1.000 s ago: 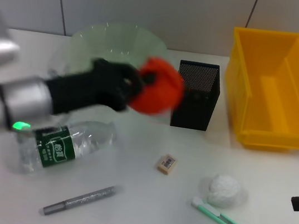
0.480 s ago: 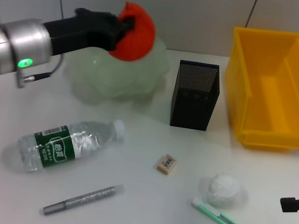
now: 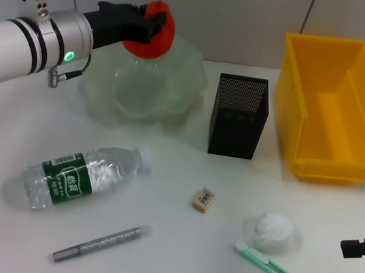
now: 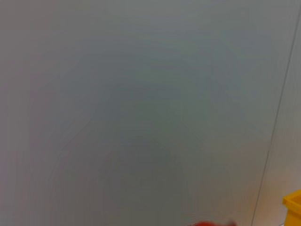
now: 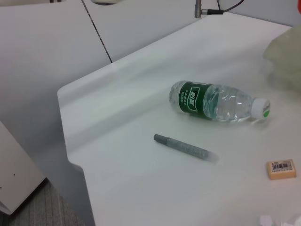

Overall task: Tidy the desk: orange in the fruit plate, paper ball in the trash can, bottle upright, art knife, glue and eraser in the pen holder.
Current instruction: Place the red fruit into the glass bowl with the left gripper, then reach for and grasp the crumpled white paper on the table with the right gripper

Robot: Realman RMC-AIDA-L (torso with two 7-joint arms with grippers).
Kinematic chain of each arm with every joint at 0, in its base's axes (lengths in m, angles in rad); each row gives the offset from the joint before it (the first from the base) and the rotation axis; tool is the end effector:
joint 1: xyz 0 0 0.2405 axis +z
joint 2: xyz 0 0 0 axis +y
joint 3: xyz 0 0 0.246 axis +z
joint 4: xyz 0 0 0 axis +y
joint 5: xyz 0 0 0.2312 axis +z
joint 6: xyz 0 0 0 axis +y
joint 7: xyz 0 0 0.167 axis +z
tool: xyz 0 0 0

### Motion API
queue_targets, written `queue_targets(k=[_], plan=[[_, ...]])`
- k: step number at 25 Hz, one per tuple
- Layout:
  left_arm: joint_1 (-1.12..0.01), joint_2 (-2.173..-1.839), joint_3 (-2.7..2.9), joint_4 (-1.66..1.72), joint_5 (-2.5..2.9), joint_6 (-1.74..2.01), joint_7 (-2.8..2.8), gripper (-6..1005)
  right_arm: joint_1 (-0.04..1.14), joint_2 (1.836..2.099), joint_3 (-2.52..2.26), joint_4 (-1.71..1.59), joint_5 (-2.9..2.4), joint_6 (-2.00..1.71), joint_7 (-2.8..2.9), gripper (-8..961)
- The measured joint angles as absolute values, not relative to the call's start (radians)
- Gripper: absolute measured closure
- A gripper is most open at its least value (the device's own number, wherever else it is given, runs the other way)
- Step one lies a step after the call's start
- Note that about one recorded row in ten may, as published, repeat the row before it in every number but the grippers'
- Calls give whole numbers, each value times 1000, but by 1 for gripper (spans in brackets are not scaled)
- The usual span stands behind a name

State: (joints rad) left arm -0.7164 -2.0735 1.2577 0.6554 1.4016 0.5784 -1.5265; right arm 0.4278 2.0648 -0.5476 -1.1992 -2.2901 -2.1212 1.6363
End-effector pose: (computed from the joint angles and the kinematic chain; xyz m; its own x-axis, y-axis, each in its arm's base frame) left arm -0.1792 0.4935 -0.0259 0.7350 0.2787 0.6181 0.6500 -0.5489 -0.5255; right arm 0.2622 0.2772 0.0837 0.8745 -0.4234 -0.2367 -0.4375 -0.8992 -0.0081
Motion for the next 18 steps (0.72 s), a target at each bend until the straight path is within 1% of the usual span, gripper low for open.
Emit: queue_targets(k=[9, 12, 13, 14, 15, 18], plan=[[-691, -2073, 1255, 664, 1402, 583, -1529, 507, 424, 2066, -546, -1205, -2290, -2124, 1634, 188], [-675, -2071, 1252, 678, 1402, 614, -1527, 380, 425, 2066, -543, -1213, -2290, -2125, 1636, 189], [-641, -2067, 1248, 712, 1403, 688, -1521, 338, 427, 2066, -542, -1219, -2290, -2124, 1643, 189], [-538, -2051, 1242, 836, 1406, 880, -1526, 321, 431, 2066, -543, -1237, -2290, -2120, 1662, 189], [-538, -2051, 1242, 836, 1406, 880, -1526, 304, 431, 2066, -543, -1237, -2290, -2120, 1662, 189], [-440, -2028, 1201, 931, 1406, 1085, -1550, 254, 444, 2071, -546, -1272, -2290, -2116, 1697, 190]])
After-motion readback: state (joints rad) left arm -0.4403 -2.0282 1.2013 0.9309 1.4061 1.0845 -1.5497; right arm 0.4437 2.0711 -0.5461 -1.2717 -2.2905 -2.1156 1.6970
